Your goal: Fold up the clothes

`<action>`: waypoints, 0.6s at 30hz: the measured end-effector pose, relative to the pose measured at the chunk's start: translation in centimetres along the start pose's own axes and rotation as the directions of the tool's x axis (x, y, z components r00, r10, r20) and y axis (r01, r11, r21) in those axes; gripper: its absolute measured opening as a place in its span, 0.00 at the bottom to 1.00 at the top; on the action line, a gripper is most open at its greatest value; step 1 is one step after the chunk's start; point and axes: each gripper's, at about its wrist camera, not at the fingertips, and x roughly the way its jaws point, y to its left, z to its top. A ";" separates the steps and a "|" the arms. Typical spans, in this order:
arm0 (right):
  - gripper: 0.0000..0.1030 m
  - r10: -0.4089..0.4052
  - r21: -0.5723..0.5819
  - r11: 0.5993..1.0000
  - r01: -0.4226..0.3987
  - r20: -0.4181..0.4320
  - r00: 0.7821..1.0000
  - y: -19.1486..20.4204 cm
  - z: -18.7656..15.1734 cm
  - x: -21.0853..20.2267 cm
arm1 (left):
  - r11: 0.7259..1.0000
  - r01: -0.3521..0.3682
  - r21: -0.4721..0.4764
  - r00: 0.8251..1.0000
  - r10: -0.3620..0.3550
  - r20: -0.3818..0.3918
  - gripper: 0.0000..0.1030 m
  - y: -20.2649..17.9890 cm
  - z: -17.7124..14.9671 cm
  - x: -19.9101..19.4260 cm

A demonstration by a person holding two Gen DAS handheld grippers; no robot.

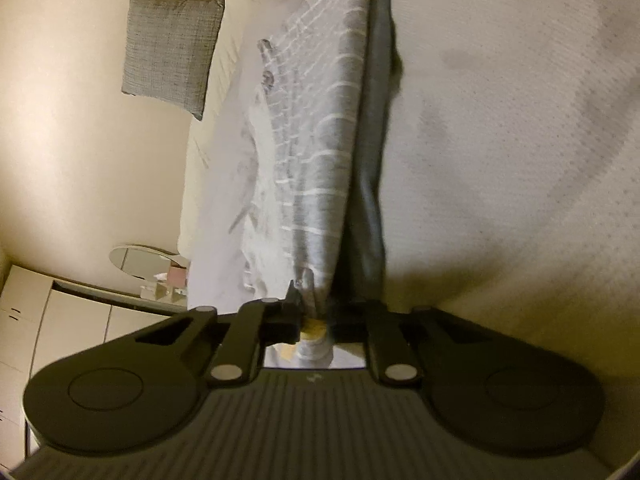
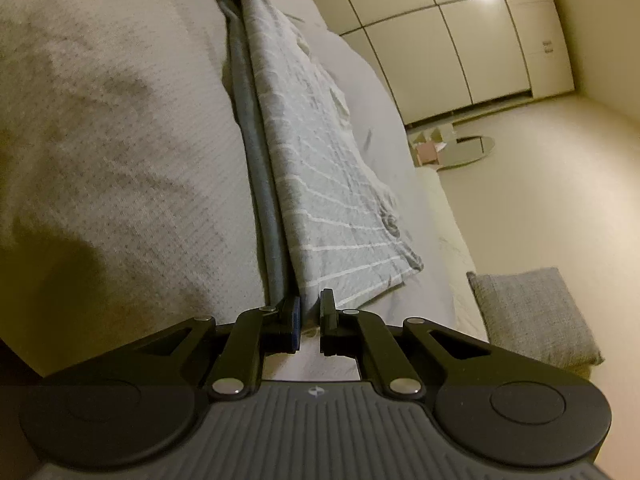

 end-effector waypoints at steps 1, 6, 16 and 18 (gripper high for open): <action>0.01 0.002 0.013 1.000 -0.002 -0.003 1.000 0.0 0.0 -0.2 | 1.000 0.007 -0.004 1.000 -0.007 -0.004 0.05 -0.1 -0.1 -0.2; 0.01 0.013 0.035 0.999 -0.012 -0.018 1.000 0.4 0.0 -0.9 | 0.998 0.057 -0.035 0.998 -0.058 -0.029 0.05 0.3 -0.3 -0.1; 0.00 0.028 0.062 0.998 -0.023 -0.083 0.996 0.5 -1.3 -1.5 | 0.994 0.057 -0.090 0.997 -0.061 -0.045 0.08 0.6 -0.6 -0.2; 0.00 0.018 0.063 0.998 -0.013 -0.083 0.996 0.5 -1.5 -2.2 | 0.995 0.043 -0.094 0.998 -0.047 -0.047 0.16 1.1 -0.7 -0.1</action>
